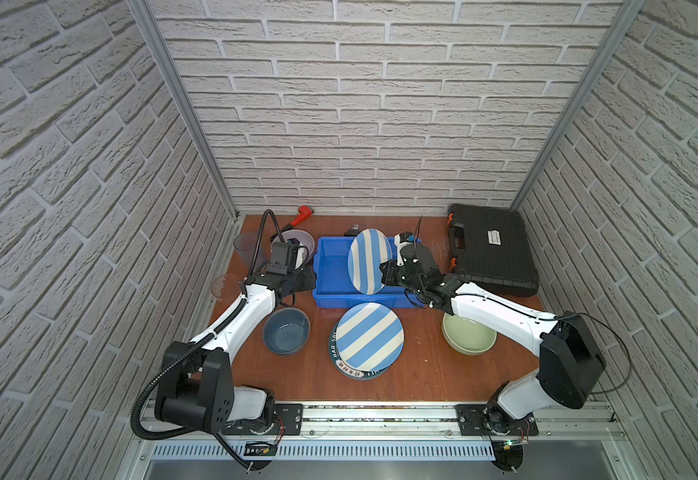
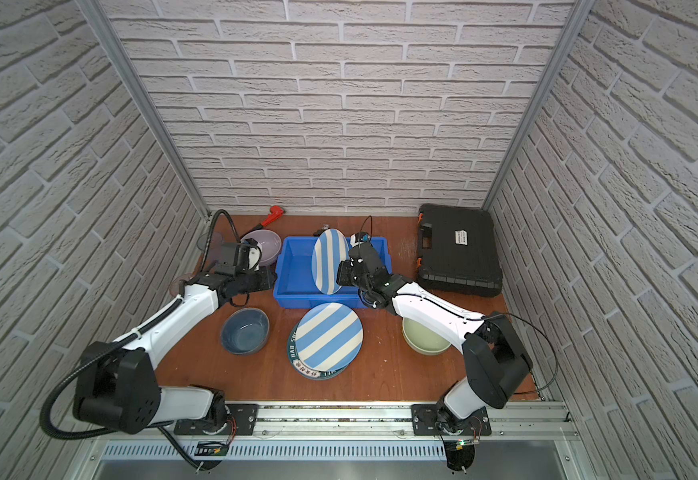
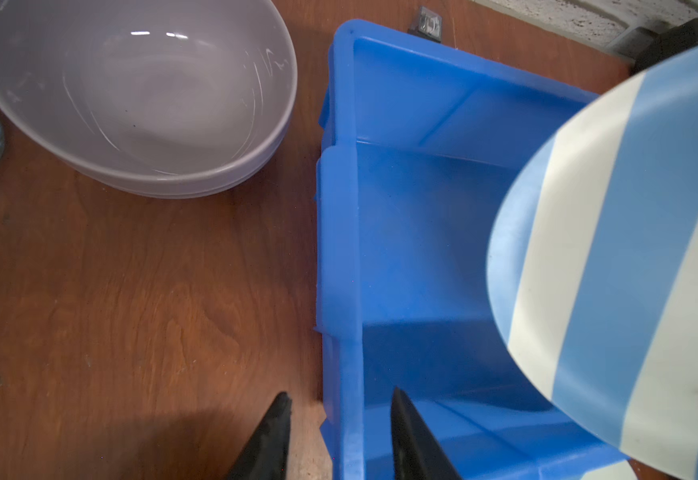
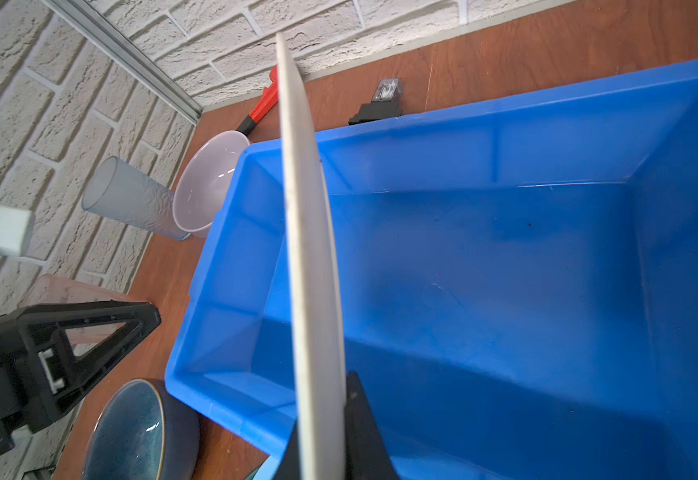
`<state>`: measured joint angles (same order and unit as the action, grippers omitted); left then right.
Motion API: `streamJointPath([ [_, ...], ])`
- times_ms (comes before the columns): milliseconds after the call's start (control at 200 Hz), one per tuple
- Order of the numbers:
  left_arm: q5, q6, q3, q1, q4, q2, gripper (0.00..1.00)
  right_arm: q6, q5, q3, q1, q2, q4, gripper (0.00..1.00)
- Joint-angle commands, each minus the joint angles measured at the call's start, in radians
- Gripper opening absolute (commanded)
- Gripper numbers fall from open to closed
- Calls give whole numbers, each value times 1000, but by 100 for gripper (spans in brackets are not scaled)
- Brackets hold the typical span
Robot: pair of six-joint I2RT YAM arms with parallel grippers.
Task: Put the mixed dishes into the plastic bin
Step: 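Carry the upright plate over the blue bin with the right gripper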
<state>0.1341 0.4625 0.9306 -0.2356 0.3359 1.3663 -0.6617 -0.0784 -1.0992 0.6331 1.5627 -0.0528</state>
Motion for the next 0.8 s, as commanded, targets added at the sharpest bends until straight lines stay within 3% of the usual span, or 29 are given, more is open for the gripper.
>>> streamJointPath([
  [0, 24, -20, 33, 4, -52, 35, 37, -18, 30, -48, 2, 26, 106, 6],
  [415, 18, -43, 113, -25, -10, 186, 22, -103, 198, -106, -28, 228, 246, 6],
  [795, 25, -38, 126, -39, -3, 209, 14, -143, 240, -126, -30, 332, 257, 6],
])
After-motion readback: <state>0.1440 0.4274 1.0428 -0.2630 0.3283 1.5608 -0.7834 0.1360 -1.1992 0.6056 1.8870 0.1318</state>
